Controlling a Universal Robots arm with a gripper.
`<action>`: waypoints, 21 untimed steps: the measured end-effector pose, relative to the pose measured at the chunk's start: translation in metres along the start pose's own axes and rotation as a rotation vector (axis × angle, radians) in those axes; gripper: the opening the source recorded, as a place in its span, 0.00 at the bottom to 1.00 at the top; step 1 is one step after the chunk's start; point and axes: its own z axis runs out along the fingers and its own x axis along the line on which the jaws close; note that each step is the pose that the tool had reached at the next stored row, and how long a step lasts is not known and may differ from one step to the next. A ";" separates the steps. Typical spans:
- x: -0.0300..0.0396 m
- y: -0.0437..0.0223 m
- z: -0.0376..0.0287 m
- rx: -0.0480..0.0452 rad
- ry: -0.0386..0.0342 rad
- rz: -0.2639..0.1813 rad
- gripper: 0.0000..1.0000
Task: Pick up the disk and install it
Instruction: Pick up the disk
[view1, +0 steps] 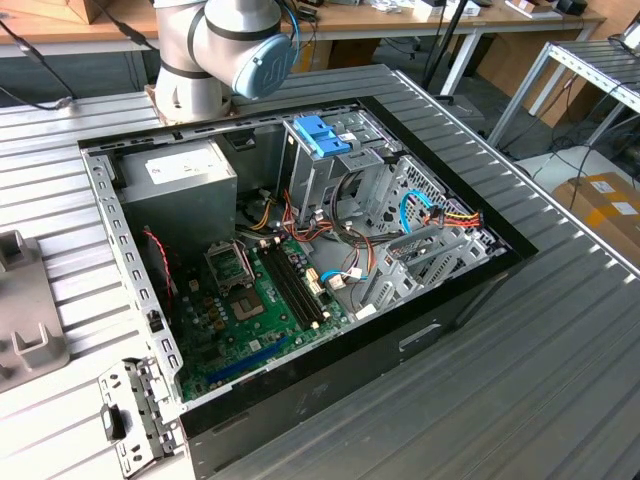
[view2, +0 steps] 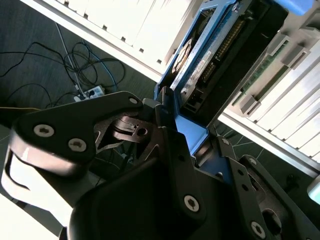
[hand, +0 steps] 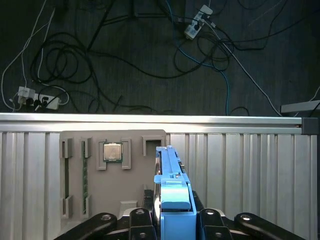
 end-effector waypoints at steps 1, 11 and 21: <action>-0.0001 0.0000 -0.0008 -0.0001 0.0000 0.000 0.37; -0.0008 0.0004 -0.0101 -0.0001 -0.0008 0.000 0.37; -0.0015 0.0008 -0.0189 -0.0001 -0.0020 0.000 0.37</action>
